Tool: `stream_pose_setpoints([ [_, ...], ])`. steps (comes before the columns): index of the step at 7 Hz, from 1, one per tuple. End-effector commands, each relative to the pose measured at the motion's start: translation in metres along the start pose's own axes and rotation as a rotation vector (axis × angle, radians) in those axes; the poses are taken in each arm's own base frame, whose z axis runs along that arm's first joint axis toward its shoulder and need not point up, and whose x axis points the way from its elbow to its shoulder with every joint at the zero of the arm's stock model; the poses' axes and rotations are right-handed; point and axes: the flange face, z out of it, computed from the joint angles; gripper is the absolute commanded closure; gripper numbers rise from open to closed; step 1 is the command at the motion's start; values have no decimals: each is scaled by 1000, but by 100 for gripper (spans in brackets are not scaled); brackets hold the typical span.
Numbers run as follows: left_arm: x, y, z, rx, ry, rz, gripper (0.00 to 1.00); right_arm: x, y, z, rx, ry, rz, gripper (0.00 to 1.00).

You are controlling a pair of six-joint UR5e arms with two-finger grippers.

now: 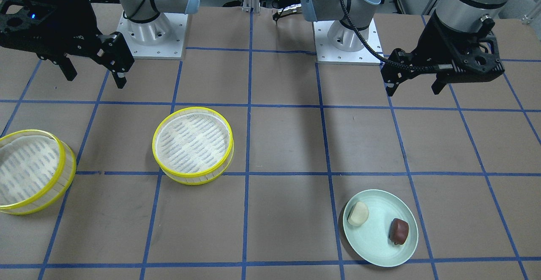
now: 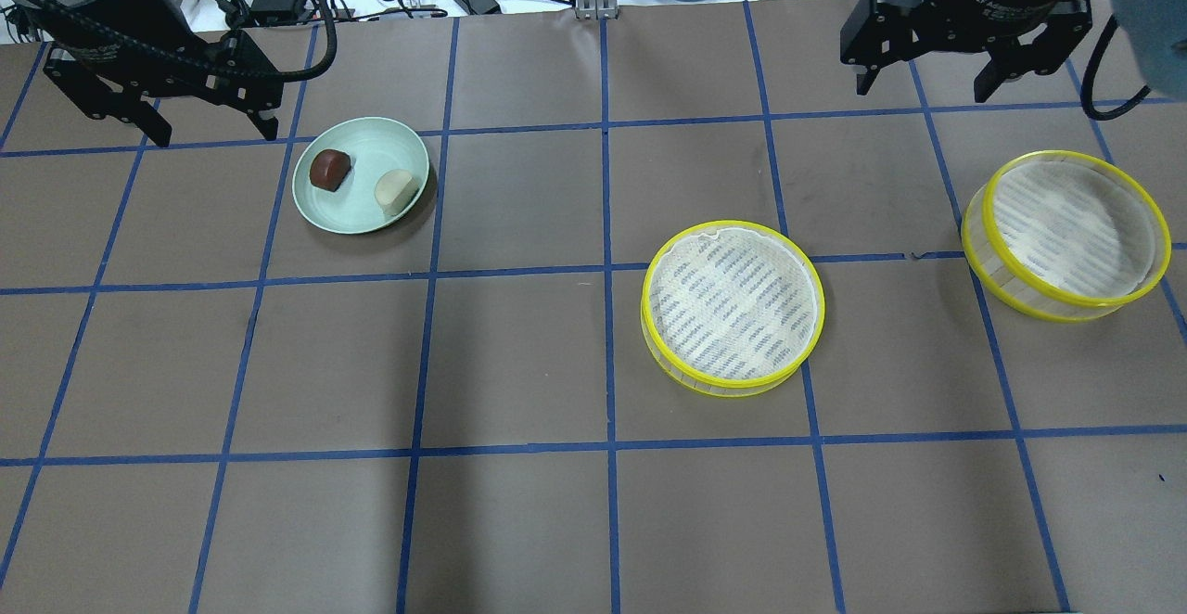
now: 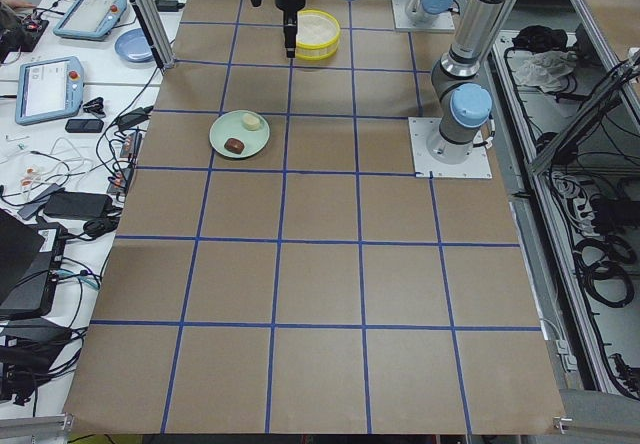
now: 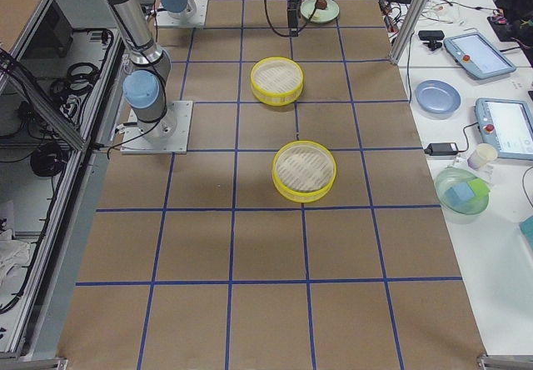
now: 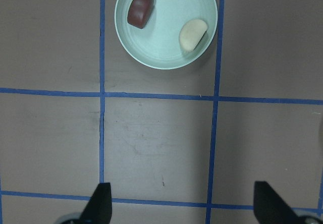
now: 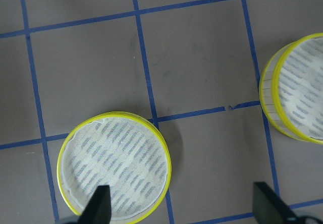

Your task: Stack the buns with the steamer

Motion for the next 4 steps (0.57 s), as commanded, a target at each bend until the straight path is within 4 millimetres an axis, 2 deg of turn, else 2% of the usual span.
stream_pose_setpoints([
  [1, 0, -4, 8, -8, 4, 8, 0, -1, 0, 0, -1, -4, -1, 0],
  [3, 0, -5, 10, -9, 7, 8, 0, -1, -1, 2, -4, -3, -2, 0],
  [4, -1, -10, 17, -22, 3, 18, 0, -1, -1, 4, -9, -3, -2, 0],
])
